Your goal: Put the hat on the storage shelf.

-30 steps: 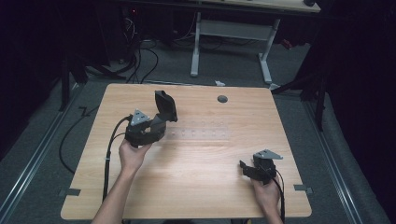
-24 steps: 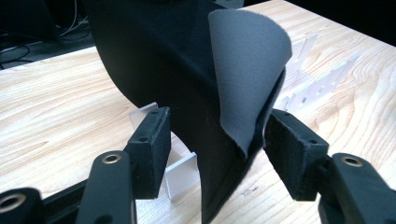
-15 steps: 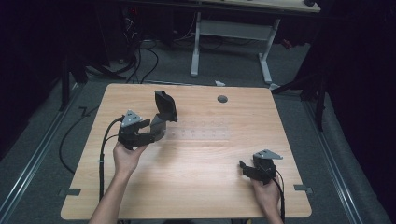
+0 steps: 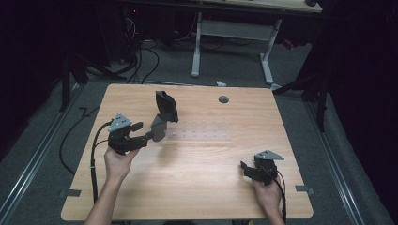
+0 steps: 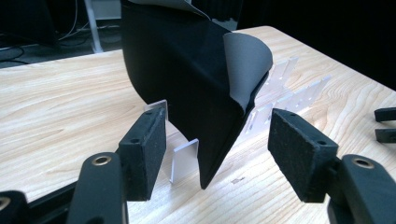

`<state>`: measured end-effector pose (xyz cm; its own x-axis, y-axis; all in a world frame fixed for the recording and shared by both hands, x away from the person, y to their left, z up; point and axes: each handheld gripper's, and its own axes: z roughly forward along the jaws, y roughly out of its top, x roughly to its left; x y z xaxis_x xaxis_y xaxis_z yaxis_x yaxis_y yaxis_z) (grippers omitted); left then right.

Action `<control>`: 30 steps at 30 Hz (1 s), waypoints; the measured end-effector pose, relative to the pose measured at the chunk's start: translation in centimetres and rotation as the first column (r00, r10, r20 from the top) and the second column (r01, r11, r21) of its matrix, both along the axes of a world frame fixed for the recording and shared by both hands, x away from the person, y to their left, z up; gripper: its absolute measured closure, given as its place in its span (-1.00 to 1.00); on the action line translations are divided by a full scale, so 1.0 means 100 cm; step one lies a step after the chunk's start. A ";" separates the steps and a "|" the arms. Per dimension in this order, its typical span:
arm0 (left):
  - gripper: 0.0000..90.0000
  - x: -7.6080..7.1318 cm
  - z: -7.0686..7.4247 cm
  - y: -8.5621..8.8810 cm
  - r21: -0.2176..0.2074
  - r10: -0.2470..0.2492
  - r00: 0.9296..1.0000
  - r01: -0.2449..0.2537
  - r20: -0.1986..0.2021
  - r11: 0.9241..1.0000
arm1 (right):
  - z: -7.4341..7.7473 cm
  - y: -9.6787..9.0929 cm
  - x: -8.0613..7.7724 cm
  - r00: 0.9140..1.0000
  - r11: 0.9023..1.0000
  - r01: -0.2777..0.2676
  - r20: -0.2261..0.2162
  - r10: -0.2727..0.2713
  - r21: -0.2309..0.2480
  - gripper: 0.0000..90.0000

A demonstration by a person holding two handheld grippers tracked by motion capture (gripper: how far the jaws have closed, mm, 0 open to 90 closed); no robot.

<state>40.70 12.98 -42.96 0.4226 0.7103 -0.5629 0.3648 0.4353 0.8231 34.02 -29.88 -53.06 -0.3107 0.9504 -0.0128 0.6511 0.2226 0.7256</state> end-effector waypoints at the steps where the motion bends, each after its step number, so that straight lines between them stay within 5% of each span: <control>1: -0.17 -0.001 0.000 0.002 -0.005 0.001 1.000 -0.001 -0.002 1.000 | 0.000 0.000 0.000 1.000 1.000 0.001 0.000 -0.001 -0.001 -0.21; 30: -0.16 -0.032 -0.013 0.041 -0.011 0.062 0.997 -0.063 -0.048 0.998 | 0.000 0.000 0.000 1.000 1.000 0.001 0.001 -0.001 -0.002 -0.21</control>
<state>37.49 17.10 -44.29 0.3499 0.7275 -0.5902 0.3756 0.4682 0.7998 34.03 -29.88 -53.07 -0.3101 0.9506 -0.0147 0.6508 0.2236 0.7256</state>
